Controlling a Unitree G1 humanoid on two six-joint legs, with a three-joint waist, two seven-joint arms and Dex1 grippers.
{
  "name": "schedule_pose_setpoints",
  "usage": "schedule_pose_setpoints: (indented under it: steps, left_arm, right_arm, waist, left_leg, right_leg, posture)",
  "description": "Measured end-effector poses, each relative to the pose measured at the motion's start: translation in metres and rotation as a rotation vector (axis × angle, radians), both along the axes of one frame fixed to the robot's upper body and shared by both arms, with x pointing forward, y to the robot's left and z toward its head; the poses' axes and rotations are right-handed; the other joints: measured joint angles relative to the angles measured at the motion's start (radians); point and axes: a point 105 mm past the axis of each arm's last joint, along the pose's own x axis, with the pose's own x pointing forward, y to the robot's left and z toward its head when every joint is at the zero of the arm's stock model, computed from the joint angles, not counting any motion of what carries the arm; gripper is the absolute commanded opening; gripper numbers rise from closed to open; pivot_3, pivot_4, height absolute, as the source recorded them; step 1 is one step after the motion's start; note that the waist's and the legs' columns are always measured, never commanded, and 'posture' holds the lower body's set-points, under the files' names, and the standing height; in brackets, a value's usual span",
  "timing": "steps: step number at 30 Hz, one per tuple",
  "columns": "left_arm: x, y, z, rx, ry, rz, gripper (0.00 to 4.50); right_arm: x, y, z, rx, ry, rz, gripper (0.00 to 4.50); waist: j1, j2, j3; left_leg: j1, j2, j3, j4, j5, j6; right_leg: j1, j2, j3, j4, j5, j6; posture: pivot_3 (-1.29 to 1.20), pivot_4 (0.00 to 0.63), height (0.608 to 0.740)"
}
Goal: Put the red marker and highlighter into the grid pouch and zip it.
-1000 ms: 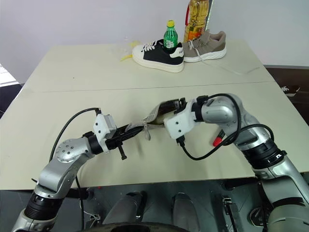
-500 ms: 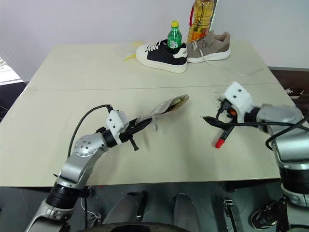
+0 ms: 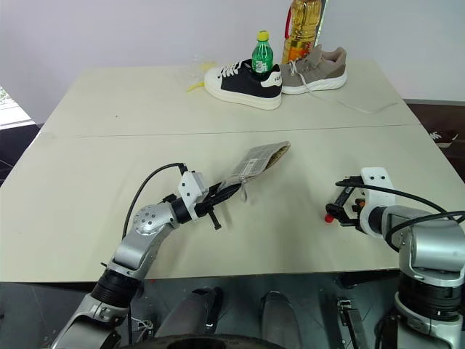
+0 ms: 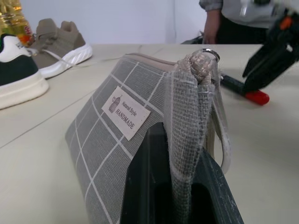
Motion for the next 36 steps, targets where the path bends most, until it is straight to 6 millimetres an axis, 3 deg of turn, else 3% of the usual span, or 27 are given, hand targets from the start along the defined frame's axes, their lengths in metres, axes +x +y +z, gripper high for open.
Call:
schedule_pose_setpoints:
  steps: [4,9,10,13,16,22,28,36]
  left_arm:
    - [0.000,0.001,0.000,0.001,0.001,0.005,0.00]
    - [-0.001,0.005,-0.001,-0.002,0.002,0.027,0.00]
    - [-0.001,0.006,-0.001,-0.005,-0.001,0.035,0.00]
    - [0.001,0.011,0.004,-0.017,-0.013,0.063,0.00]
    - [0.005,0.022,0.010,-0.032,-0.022,0.109,0.00]
    - [0.009,0.045,0.021,-0.064,-0.008,0.173,0.00]
    - [0.005,0.049,0.023,-0.055,0.000,0.171,0.00]
    - [-0.004,0.047,0.026,-0.047,-0.003,0.160,0.00]
  right_arm:
    - [0.004,0.005,-0.001,0.006,-0.007,-0.007,3.14]
    - [0.011,0.009,-0.001,0.004,0.004,0.012,0.55]
    - [0.012,0.010,0.001,-0.005,0.005,0.021,0.29]
    - [0.020,0.010,0.006,-0.120,-0.024,0.107,0.27]
    - [0.032,0.013,0.023,-0.310,-0.144,0.271,0.27]
    - [0.051,0.063,0.071,-0.699,-0.507,0.820,0.27]
    - [0.061,0.084,0.082,-0.813,-0.606,1.031,0.27]
    - [0.068,0.101,0.085,-0.850,-0.654,1.145,0.27]
  waist:
    - [0.001,0.000,0.000]
    - [-0.002,0.000,0.000]
    - [-0.001,0.000,0.000]
    - [0.000,0.001,0.000]
    - [-0.001,0.001,0.000]
    - [-0.025,0.001,0.001]
    - [-0.026,0.001,0.001]
    - [-0.024,0.001,0.001]
  left_leg:
    - [0.000,0.000,0.000,0.000,0.000,0.000]
    - [0.000,0.000,0.000,0.000,0.000,0.000]
    - [0.000,0.000,0.000,0.000,0.000,0.000]
    - [0.000,0.000,0.000,0.000,0.000,0.000]
    - [0.000,0.000,0.000,0.000,0.000,0.000]
    - [0.001,0.001,0.001,0.000,0.000,0.000]
    - [0.001,0.001,0.001,0.000,0.000,0.000]
    - [0.000,0.000,0.000,0.000,0.000,0.000]
  right_leg:
    - [0.000,0.000,0.000,0.000,0.000,0.000]
    - [0.000,0.000,0.000,0.000,0.000,0.000]
    - [0.000,0.000,0.000,0.000,0.000,0.000]
    - [0.000,0.000,0.000,0.000,0.000,0.000]
    - [0.001,0.000,0.000,-0.001,0.000,0.001]
    - [0.002,0.001,0.000,-0.002,0.002,0.004]
    - [0.001,0.001,0.000,-0.002,0.002,0.004]
    - [0.001,0.000,0.000,-0.003,0.002,0.003]
  posture:
    - [0.00,0.150,0.734]
    - [0.00,0.150,0.734]
    - [0.00,0.150,0.734]
    - [0.00,0.150,0.734]
    - [0.00,0.150,0.734]
    - [0.00,0.150,0.734]
    - [0.00,0.150,0.734]
    - [0.00,0.150,0.734]
